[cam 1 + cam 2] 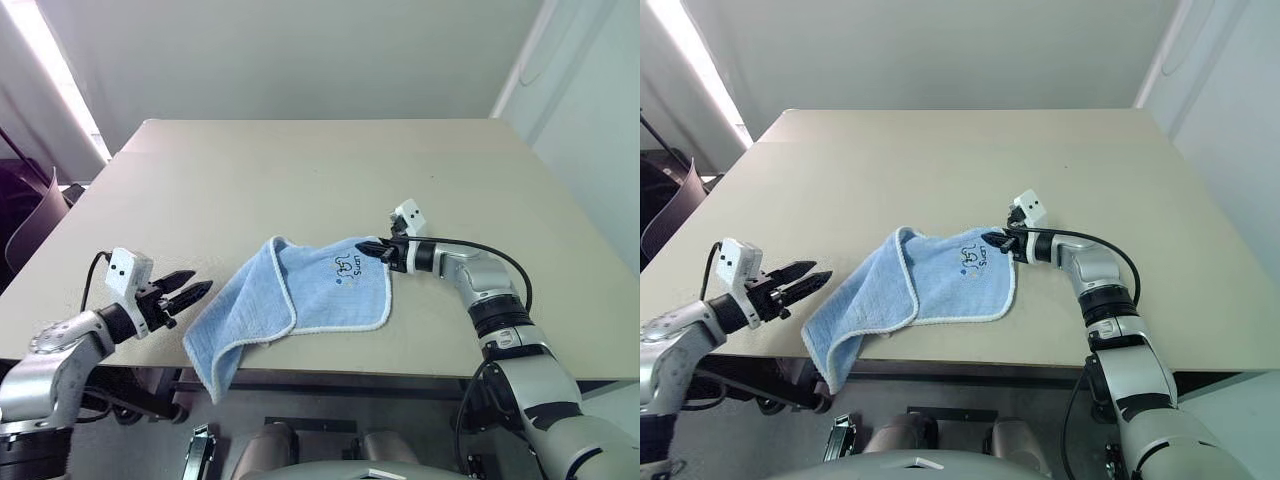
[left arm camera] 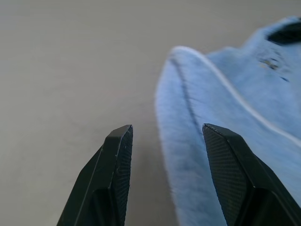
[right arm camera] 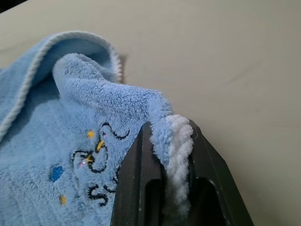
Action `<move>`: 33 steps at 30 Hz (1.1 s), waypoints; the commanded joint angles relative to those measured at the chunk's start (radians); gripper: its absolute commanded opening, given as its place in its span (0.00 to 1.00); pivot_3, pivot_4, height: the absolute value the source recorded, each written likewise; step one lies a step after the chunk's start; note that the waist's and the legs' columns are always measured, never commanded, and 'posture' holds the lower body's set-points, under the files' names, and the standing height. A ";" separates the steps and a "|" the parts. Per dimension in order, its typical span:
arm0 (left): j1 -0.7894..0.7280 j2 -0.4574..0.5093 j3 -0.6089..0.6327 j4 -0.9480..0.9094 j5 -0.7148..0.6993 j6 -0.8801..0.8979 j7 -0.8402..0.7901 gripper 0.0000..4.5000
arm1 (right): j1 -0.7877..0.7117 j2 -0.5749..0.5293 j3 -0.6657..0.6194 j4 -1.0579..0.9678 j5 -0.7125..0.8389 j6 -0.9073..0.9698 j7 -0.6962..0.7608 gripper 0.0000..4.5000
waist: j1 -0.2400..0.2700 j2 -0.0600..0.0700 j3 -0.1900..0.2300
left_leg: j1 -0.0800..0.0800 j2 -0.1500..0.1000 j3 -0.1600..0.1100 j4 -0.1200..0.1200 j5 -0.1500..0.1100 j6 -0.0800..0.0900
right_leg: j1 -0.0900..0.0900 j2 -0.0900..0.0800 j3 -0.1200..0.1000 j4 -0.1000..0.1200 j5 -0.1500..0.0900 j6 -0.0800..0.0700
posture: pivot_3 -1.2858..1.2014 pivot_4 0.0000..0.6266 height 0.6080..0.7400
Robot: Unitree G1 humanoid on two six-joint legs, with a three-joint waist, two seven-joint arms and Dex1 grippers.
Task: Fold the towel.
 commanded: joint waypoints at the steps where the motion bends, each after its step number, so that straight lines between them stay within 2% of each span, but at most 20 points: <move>1: 0.034 0.028 -0.021 -0.151 -0.039 0.005 -0.048 0.64 | -0.038 0.014 -0.012 0.022 -0.011 -0.043 -0.026 0.09 | 0.001 0.000 0.000 | 0.000 0.000 0.000 0.000 0.000 0.000 | 0.000 0.000 0.000 0.000 0.000 0.000 | 0.52 0.00 1.00; 3: 0.033 0.021 -0.044 -0.186 -0.045 0.015 -0.041 0.75 | -0.044 0.019 -0.017 0.037 -0.012 -0.053 -0.033 0.09 | 0.003 0.001 0.000 | 0.000 0.000 0.000 0.000 0.000 0.000 | 0.000 0.000 0.000 0.000 0.000 0.000 | 0.52 0.00 1.00; 6: -0.005 -0.015 -0.111 -0.217 -0.026 0.027 0.010 1.00 | -0.038 0.025 -0.017 0.042 -0.013 -0.060 -0.038 0.09 | 0.004 0.001 0.000 | 0.001 0.000 0.000 0.000 0.000 -0.001 | 0.001 0.000 0.000 0.000 0.000 0.000 | 0.52 0.00 1.00; 15: -0.118 -0.065 -0.442 -0.138 0.272 -0.091 0.085 1.00 | -0.045 0.032 -0.023 0.061 -0.018 -0.060 -0.067 0.09 | 0.001 0.001 0.000 | 0.001 0.000 0.000 0.001 0.001 -0.001 | 0.001 0.001 0.000 0.000 0.001 0.001 | 0.52 0.00 1.00; 21: -0.112 -0.029 -0.523 -0.132 0.360 -0.086 0.071 1.00 | -0.024 0.031 -0.026 0.047 -0.017 -0.051 -0.083 0.09 | 0.002 0.001 0.000 | 0.001 0.000 0.000 0.000 0.001 -0.001 | 0.001 0.001 0.000 0.000 0.001 0.001 | 0.52 0.00 1.00; 26: -0.101 -0.018 -0.523 -0.130 0.371 -0.066 0.072 1.00 | -0.013 0.033 -0.031 0.044 -0.019 -0.058 -0.104 0.09 | 0.002 0.001 0.000 | 0.001 0.000 0.000 0.001 0.001 -0.001 | 0.001 0.001 0.000 0.000 0.001 0.001 | 0.52 0.00 1.00; 27: -0.099 -0.017 -0.525 -0.127 0.372 -0.072 0.066 0.91 | -0.010 0.035 -0.033 0.042 -0.017 -0.059 -0.109 0.09 | 0.003 0.001 0.000 | 0.001 0.000 0.000 0.001 0.001 -0.001 | 0.001 0.001 0.000 0.000 0.001 0.001 | 0.52 0.00 1.00; 28: -0.097 -0.019 -0.524 -0.126 0.372 -0.081 0.061 0.87 | -0.008 0.036 -0.034 0.039 -0.015 -0.058 -0.111 0.09 | 0.003 0.001 0.000 | 0.001 0.000 0.000 0.001 0.001 -0.001 | 0.001 0.001 0.000 0.000 0.001 0.001 | 0.52 0.00 1.00; 33: -0.094 -0.037 -0.505 -0.134 0.349 -0.074 0.058 0.48 | 0.002 0.039 -0.039 0.038 -0.017 -0.062 -0.116 0.09 | 0.003 0.001 0.000 | 0.001 0.000 0.000 0.001 0.001 -0.001 | 0.001 0.001 0.000 0.000 0.001 0.001 | 0.52 0.00 1.00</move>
